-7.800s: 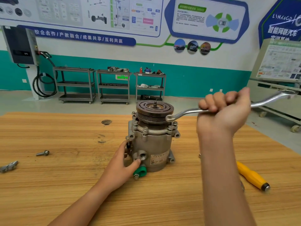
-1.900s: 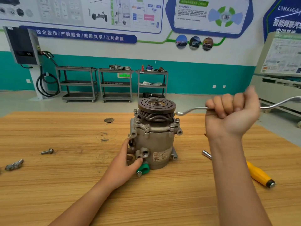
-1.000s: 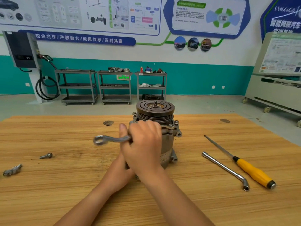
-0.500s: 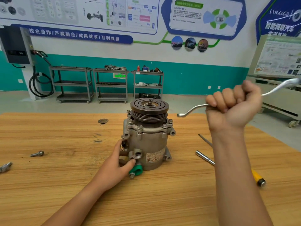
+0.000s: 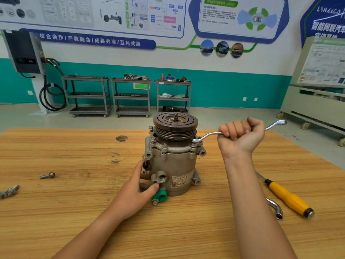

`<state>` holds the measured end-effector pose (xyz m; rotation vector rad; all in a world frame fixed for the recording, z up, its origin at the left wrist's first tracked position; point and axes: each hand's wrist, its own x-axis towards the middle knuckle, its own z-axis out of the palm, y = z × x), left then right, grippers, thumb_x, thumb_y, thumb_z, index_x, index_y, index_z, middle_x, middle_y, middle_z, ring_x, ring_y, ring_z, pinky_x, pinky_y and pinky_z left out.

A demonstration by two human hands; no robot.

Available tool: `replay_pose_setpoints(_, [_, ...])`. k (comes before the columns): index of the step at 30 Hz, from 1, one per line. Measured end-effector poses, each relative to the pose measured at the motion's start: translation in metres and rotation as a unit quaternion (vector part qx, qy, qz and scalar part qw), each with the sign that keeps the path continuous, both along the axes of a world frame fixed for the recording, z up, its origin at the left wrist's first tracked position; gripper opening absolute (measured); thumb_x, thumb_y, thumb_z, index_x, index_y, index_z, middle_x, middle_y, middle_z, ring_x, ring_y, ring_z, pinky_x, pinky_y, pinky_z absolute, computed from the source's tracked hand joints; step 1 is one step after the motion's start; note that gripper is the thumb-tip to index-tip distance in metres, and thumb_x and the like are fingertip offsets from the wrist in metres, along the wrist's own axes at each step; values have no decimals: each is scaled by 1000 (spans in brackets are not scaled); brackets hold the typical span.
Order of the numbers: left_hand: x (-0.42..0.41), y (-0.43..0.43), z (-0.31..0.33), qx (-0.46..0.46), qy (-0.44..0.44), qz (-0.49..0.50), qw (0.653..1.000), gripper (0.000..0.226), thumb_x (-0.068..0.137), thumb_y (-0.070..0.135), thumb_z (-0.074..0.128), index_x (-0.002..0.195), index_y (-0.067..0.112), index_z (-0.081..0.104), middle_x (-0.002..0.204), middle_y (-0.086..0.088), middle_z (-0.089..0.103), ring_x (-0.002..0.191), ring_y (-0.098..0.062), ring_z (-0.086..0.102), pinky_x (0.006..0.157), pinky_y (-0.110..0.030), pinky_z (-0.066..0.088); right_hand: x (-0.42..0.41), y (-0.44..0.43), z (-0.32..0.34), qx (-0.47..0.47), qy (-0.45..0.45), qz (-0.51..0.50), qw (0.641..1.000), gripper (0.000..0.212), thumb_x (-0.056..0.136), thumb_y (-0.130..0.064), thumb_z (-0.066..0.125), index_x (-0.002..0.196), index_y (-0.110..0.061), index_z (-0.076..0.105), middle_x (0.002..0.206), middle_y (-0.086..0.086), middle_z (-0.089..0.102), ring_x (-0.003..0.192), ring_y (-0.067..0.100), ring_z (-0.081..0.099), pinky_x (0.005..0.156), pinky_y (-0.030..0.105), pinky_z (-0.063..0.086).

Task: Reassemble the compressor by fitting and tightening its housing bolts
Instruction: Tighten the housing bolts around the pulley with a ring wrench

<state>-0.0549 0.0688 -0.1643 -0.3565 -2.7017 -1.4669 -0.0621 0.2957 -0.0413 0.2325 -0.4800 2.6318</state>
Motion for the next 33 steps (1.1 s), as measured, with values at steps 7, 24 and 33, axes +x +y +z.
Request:
replay_pose_setpoints(7, [-2, 0, -2, 5, 3, -2, 1000, 81, 87, 38, 62, 144, 43, 4, 108, 24, 47, 85, 10, 56, 62, -5, 41, 2, -2, -2, 30, 14, -18, 999, 30, 62, -21, 42, 35, -21, 29, 33, -7, 18, 30, 9, 15, 36, 18, 19])
replay_pose_setpoints(24, [-1, -1, -2, 17, 30, -25, 999, 63, 84, 14, 66, 137, 22, 32, 101, 20, 61, 94, 3, 59, 81, -20, 47, 40, -96, -53, 599, 204, -442, 636, 39, 80, -14, 57, 45, -12, 38, 43, -1, 33, 46, 11, 29, 51, 26, 28])
replay_pose_setpoints(33, [-3, -2, -6, 33, 48, -16, 998, 51, 82, 15, 65, 127, 16, 43, 94, 11, 62, 84, 8, 60, 67, -8, 43, 27, -134, -27, 571, 109, -557, 593, 39, 82, -15, 64, 46, -13, 49, 42, 0, 44, 43, 18, 41, 49, 36, 36])
